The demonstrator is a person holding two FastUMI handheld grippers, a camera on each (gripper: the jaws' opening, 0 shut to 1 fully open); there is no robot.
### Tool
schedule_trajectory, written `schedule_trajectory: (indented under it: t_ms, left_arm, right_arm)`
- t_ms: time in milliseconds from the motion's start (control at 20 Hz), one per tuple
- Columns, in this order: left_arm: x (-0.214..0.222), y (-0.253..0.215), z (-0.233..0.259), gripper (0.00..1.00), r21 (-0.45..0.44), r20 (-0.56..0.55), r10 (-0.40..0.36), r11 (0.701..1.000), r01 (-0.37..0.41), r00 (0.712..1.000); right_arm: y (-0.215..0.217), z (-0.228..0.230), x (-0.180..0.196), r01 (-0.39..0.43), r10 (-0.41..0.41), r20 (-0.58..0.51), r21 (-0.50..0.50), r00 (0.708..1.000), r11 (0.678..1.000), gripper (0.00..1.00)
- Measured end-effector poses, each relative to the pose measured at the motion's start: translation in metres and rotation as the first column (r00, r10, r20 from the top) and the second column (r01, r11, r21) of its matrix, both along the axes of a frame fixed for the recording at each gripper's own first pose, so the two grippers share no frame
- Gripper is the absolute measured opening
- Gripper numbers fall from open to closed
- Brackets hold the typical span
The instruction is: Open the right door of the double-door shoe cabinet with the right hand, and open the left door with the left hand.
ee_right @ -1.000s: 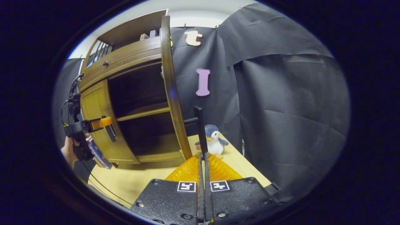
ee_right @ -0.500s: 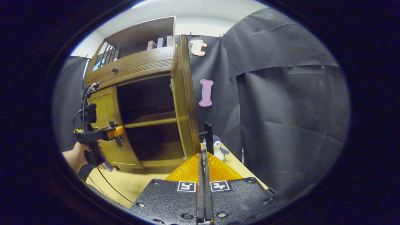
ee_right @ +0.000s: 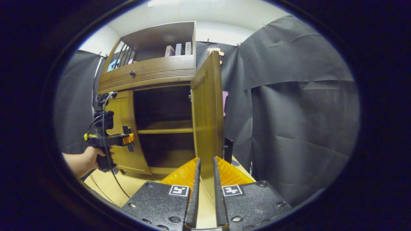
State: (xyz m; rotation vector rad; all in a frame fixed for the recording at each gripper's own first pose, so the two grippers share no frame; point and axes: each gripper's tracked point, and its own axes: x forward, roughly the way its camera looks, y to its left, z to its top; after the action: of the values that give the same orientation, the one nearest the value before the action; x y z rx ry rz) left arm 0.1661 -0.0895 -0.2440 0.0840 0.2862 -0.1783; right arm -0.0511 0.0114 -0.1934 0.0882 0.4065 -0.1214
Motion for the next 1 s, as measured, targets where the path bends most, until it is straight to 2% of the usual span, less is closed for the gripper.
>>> schedule_trajectory:
  t_ms: [50, 200, 350, 450, 500, 550, 600, 650, 700, 750, 800, 850, 1000]
  left_arm:
    - [0.004, -0.001, -0.003, 0.93, -0.005, -0.002, -0.009, 1.0, 0.009, 1.0]
    - [0.009, -0.006, -0.012, 0.93, -0.024, -0.017, -0.03, 0.999, 0.03, 0.999]
    - [0.02, -0.011, -0.015, 0.89, -0.036, -0.009, -0.048, 0.998, 0.047, 0.999]
    - [0.016, -0.017, -0.013, 0.68, -0.044, 0.0, -0.083, 0.996, 0.083, 0.997]
    - [0.017, -0.018, -0.012, 0.57, -0.037, 0.008, -0.089, 0.995, 0.089, 0.996]
    - [0.015, -0.019, -0.012, 0.57, -0.037, 0.012, -0.1, 0.994, 0.1, 0.995]
    - [0.018, -0.02, -0.013, 0.45, -0.034, 0.015, -0.103, 0.994, 0.103, 0.995]
    - [0.017, -0.019, -0.013, 0.45, -0.036, 0.022, -0.102, 0.994, 0.102, 0.995]
    - [0.017, -0.018, -0.014, 0.4, -0.038, 0.018, -0.103, 0.994, 0.104, 0.994]
    - [0.011, -0.012, -0.011, 0.48, -0.03, 0.03, -0.089, 0.995, 0.09, 0.996]
    - [0.02, -0.013, -0.015, 0.37, -0.028, 0.029, -0.082, 0.996, 0.083, 0.996]
    - [0.014, -0.012, -0.011, 0.29, -0.02, 0.032, -0.078, 0.997, 0.079, 0.996]
    - [0.014, -0.012, -0.012, 0.29, -0.011, 0.015, -0.069, 0.998, 0.069, 0.998]
  right_arm:
    - [0.001, 0.0, 0.001, -0.003, 0.003, -0.004, -0.004, 1.0, 1.0, 0.28]
    - [0.004, 0.001, 0.001, -0.004, 0.004, -0.006, -0.018, 1.0, 1.0, 0.46]
    - [0.002, -0.002, -0.001, -0.008, 0.008, -0.002, -0.018, 1.0, 1.0, 0.55]
    - [0.001, -0.004, -0.002, -0.014, 0.014, 0.0, -0.018, 1.0, 1.0, 0.59]
    - [0.0, -0.005, 0.0, -0.016, 0.016, -0.001, -0.017, 1.0, 1.0, 0.58]
    - [0.0, -0.007, 0.0, -0.021, 0.021, -0.002, -0.014, 1.0, 1.0, 0.58]
    - [0.0, -0.008, 0.001, -0.023, 0.023, -0.005, -0.011, 1.0, 1.0, 0.58]
    - [-0.001, -0.01, 0.003, -0.03, 0.03, -0.006, -0.008, 1.0, 1.0, 0.58]
    - [0.0, -0.012, 0.004, -0.036, 0.036, -0.009, -0.008, 0.999, 0.999, 0.58]
    - [0.0, -0.014, 0.006, -0.044, 0.044, -0.012, -0.008, 0.999, 0.999, 0.58]
    - [0.001, -0.015, 0.008, -0.051, 0.051, -0.013, -0.008, 0.999, 0.999, 0.58]
    - [0.001, -0.016, 0.009, -0.056, 0.055, -0.015, -0.008, 0.998, 0.998, 0.58]
    - [0.004, -0.018, 0.012, -0.075, 0.075, -0.013, -0.005, 0.997, 0.997, 0.58]
